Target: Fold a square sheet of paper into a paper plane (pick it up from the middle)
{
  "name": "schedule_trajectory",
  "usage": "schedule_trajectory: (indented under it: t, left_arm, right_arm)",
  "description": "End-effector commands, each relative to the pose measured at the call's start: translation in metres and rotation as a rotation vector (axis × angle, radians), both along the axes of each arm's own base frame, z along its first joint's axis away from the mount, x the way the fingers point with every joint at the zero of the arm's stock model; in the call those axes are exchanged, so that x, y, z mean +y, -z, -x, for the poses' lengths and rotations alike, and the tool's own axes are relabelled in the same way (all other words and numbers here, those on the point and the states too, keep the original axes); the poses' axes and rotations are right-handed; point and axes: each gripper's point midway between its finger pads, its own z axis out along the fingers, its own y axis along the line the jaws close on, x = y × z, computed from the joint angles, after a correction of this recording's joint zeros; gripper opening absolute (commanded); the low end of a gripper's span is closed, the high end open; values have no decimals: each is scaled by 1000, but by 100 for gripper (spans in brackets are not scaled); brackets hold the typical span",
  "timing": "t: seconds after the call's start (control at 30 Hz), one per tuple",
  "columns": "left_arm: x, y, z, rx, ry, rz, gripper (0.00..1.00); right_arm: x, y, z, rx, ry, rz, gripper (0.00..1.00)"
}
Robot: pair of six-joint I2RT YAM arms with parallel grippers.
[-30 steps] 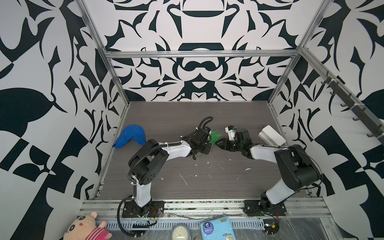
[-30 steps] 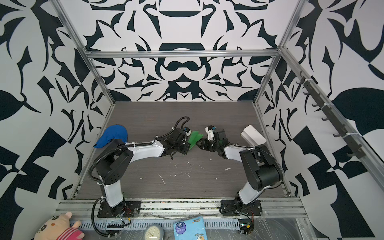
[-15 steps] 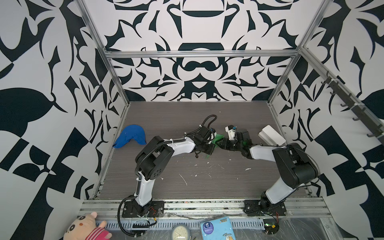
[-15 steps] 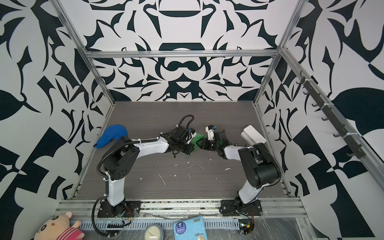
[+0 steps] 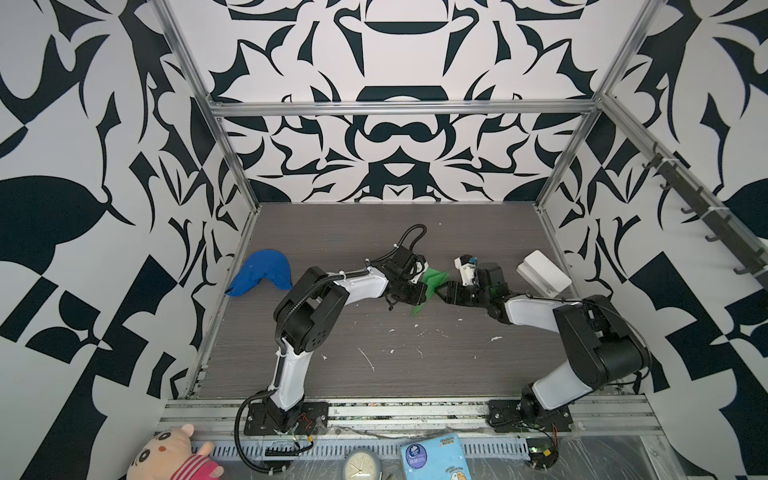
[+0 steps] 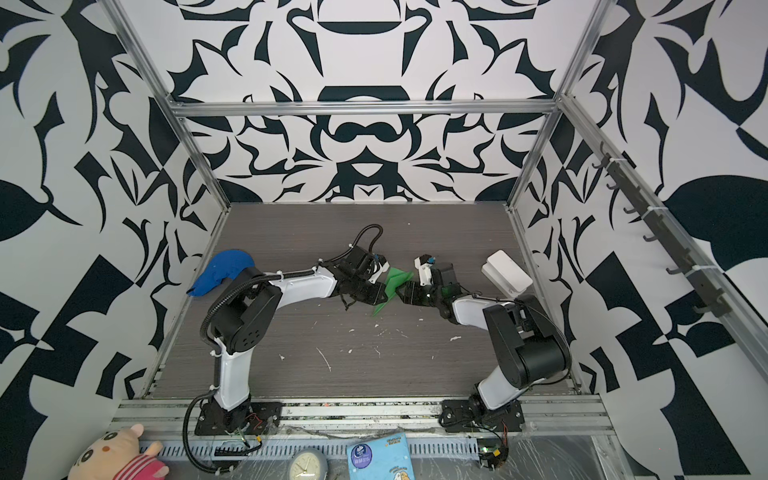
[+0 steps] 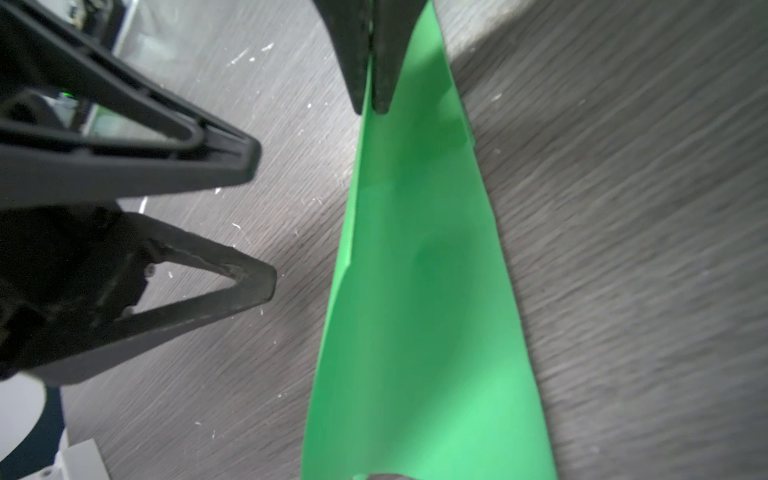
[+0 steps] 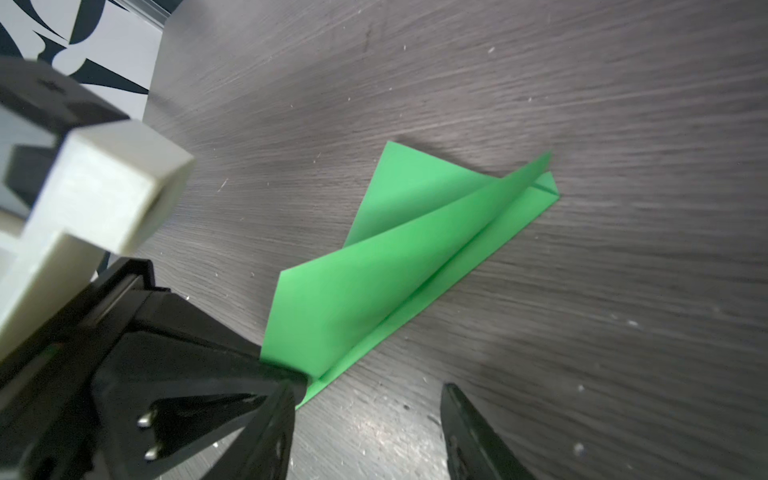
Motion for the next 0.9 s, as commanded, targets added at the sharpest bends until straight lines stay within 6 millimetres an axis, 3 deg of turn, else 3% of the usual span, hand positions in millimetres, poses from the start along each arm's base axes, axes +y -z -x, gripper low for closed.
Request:
schedule_trajectory:
  t: [0.0, 0.17, 0.4, 0.87]
  left_arm:
    - [-1, 3, 4, 79, -11, 27, 5]
    - [-2, 0, 3, 137, -17, 76, 5]
    - [-5, 10, 6, 200, -1, 48, 5]
    - [-5, 13, 3, 211, -39, 50, 5]
  right_arm:
    - [3, -10, -13, -28, -11, 5, 60]
    - [7, -6, -17, -5, -32, 10, 60]
    - [5, -6, -22, -17, -29, 36, 60]
    - [5, 9, -26, 47, -32, 66, 60]
